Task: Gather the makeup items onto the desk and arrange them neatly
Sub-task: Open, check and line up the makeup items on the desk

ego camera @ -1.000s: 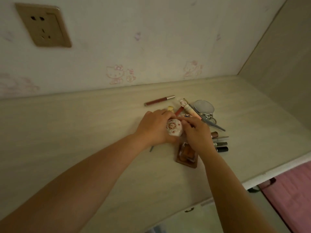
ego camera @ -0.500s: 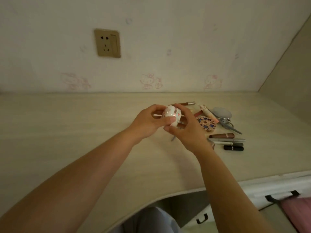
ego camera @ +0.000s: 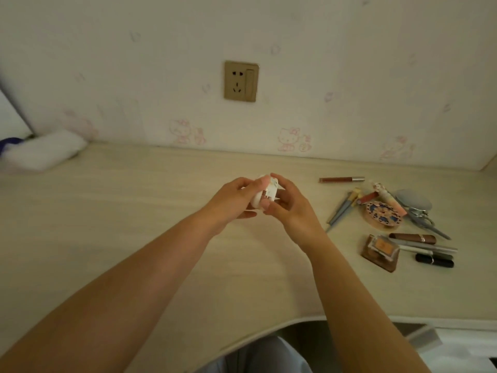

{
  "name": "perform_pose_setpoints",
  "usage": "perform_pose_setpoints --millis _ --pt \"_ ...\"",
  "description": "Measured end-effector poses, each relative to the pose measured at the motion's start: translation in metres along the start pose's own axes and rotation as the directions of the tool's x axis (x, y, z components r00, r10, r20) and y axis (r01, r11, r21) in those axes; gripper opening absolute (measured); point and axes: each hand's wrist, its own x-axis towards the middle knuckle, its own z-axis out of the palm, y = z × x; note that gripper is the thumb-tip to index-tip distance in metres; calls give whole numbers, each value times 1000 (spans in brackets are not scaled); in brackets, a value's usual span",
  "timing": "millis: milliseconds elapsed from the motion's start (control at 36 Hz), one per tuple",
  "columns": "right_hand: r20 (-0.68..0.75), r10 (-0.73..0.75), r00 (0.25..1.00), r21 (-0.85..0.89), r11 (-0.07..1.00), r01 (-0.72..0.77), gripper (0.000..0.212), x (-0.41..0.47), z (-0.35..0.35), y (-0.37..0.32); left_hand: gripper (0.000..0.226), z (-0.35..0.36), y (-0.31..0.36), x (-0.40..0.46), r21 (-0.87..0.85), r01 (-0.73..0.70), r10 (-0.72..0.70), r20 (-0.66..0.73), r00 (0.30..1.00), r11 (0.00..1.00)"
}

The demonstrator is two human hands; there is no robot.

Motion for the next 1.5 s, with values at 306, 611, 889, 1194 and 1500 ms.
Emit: perform_pose_setpoints --millis 306,611,889,1194,1500 --pt "126 -9 992 26 1000 6 47 6 11 0 46 -19 -1 -6 111 4 2 -50 999 994" --pt "93 2 996 152 988 -16 65 6 7 11 34 -23 -7 -10 63 -115 118 -54 992 991" --pt "150 153 977 194 964 -181 35 15 10 10 59 -20 -22 -13 90 -286 286 8 958 954" --pt "45 55 997 101 993 -60 32 21 18 10 51 -18 -10 -7 291 -336 363 -44 931 896" --pt "30 241 970 148 959 -243 43 49 20 1 49 -19 7 12 341 -203 251 -105 962 918"
